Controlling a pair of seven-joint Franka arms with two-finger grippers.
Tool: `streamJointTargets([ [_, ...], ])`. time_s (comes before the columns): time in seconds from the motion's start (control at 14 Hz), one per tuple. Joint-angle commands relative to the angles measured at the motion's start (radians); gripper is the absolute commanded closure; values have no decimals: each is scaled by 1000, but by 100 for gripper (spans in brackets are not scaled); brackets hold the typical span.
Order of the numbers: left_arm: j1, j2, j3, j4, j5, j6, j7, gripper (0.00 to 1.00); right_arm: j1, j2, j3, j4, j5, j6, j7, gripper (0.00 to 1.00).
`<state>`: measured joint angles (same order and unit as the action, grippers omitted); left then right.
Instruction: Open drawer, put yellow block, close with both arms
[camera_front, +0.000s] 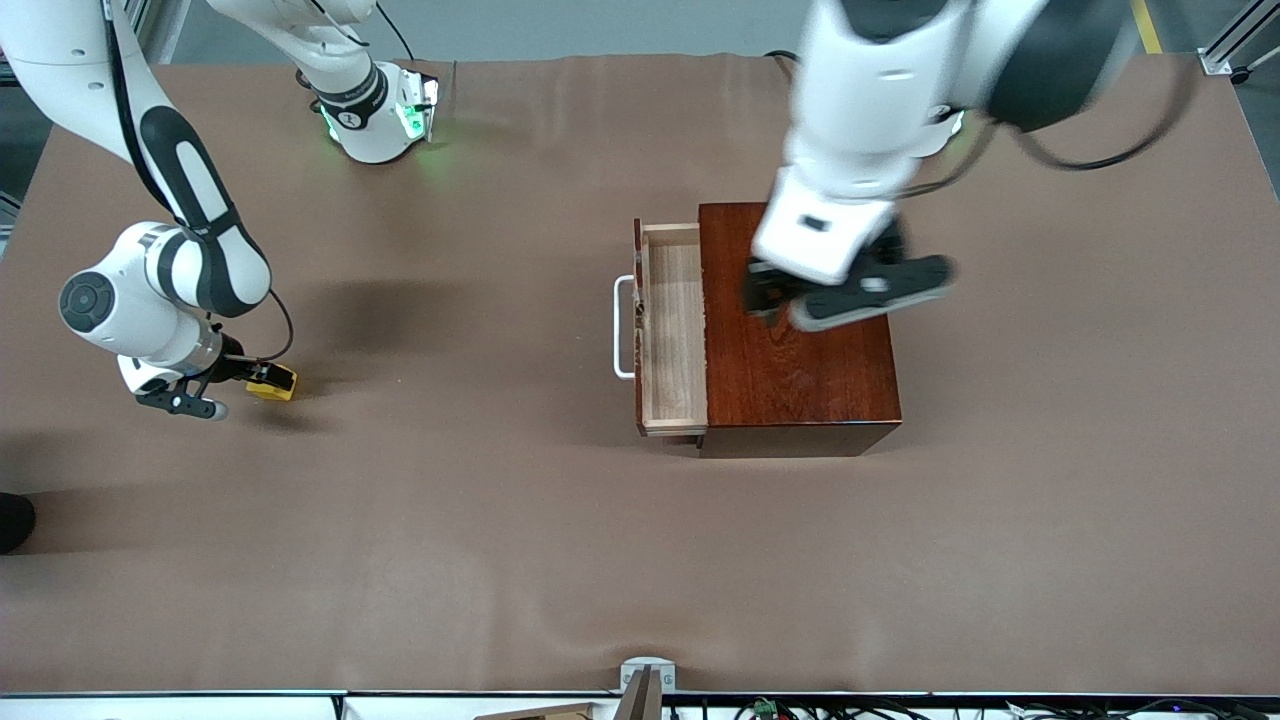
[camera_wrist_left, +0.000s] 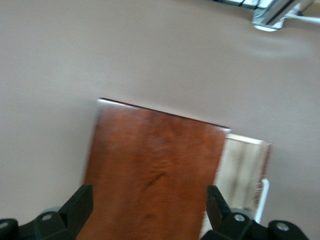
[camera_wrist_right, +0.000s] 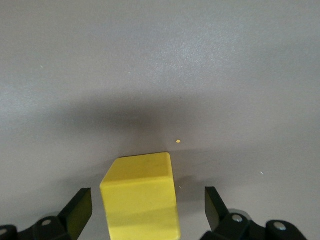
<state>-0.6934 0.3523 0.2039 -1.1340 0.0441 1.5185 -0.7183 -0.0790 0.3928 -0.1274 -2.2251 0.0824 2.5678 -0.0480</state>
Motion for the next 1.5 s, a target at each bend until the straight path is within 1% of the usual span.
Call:
streamJointTargets([
  [0.0, 76, -85, -9, -38, 2, -76, 94, 0, 18, -9, 0, -27, 16, 11, 10, 35],
  [0.07, 109, -102, -9, -38, 2, -108, 135, 0, 22, -11, 0, -27, 16, 8, 11, 50],
  [0.14, 145, -111, -9, -39, 3, -113, 196, 0, 22, -12, 2, -28, 16, 5, 13, 65],
  [0.29, 201, -142, -8, -41, 3, -120, 269, 0, 22, -28, 2, -27, 16, -23, 10, 71],
  [0.43, 279, -174, -14, -52, 2, -126, 383, 0, 24, -67, 3, -24, 16, -79, 11, 73],
  [0.57, 352, -206, -20, -76, 0, -136, 492, 0, 31, -106, 3, -18, 16, -133, 11, 73],
  [0.71, 388, -236, -20, -116, 0, -135, 520, 0, 39, -153, 3, -1, 16, -211, 13, 73],
  [0.86, 432, -284, -37, -200, 2, -114, 523, 0, 42, -187, 3, 45, 17, -331, 13, 73],
  [0.93, 484, -315, -75, -248, -1, -94, 527, 0, 42, -205, 3, 67, 17, -387, 13, 73],
  [1.07, 673, -341, -257, -297, -4, -81, 543, 0, 42, -244, 2, 111, 17, -487, 16, 73],
  [1.14, 704, -355, -296, -317, -1, -80, 543, 0, 44, -265, 3, 125, 17, -530, 17, 72],
  [1.28, 713, -401, -296, -386, -1, -58, 546, 0, 44, -310, 3, 156, 17, -612, 19, 72],
  [1.35, 718, -433, -296, -432, -3, -17, 546, 0, 44, -314, 3, 189, 17, -668, 19, 72],
  [1.43, 713, -443, -296, -441, -3, -11, 545, 0, 44, -316, 3, 224, 17, -728, 19, 72],
])
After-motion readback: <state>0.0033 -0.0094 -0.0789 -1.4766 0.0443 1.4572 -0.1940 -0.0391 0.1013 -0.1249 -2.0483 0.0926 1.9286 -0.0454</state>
